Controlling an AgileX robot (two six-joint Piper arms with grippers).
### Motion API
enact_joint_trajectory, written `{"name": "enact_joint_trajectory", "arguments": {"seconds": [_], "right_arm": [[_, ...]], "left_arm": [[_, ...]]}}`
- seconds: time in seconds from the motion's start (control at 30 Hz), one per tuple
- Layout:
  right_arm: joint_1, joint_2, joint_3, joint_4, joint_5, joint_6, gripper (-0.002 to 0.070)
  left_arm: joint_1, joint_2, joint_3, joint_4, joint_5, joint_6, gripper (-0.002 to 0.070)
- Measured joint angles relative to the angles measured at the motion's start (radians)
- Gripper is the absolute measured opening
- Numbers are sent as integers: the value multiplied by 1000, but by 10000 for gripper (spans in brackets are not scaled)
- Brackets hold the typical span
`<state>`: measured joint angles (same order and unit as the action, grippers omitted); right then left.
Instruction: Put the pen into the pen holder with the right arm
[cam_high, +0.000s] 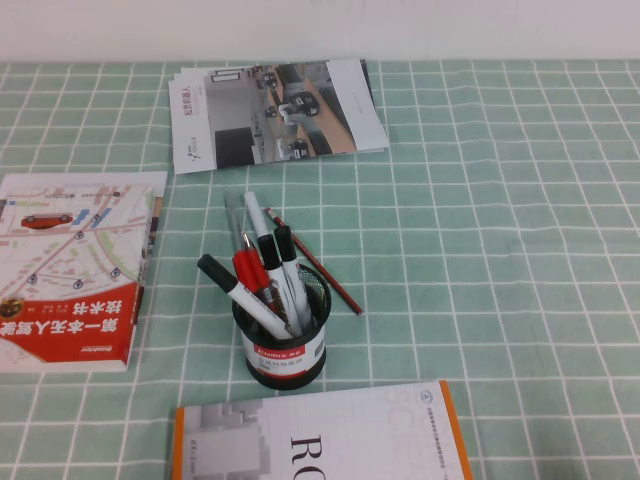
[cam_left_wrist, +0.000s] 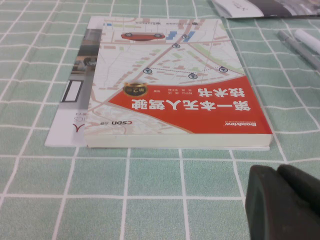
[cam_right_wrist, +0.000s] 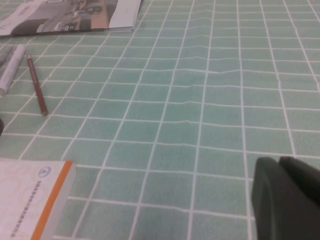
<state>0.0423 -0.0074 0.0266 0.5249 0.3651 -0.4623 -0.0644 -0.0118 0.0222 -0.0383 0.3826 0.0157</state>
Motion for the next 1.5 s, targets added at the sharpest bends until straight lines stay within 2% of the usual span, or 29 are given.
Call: {"name": "enact_joint_trajectory", "arguments": {"seconds": [0.6,0.7,0.93,1.0,1.33,1.5], "right_arm": [[0,0,0,39,-11,0,-20],[0,0,3,136,-83,0,-20],[0,0,3,601,-236,0,-20],[0,0,3,680,-257,0,-20],[0,0,-2,731,-221,0,-20],[0,59,-98,716,-153,0,-20]], "left_arm": [[0,0,0,0,0,0,-4],[0,0,0,0,0,0,-4],[0,0,0,0,0,0,-4],[0,0,0,0,0,0,-4],[0,0,0,0,0,0,-4],[0,0,0,0,0,0,-4]]}}
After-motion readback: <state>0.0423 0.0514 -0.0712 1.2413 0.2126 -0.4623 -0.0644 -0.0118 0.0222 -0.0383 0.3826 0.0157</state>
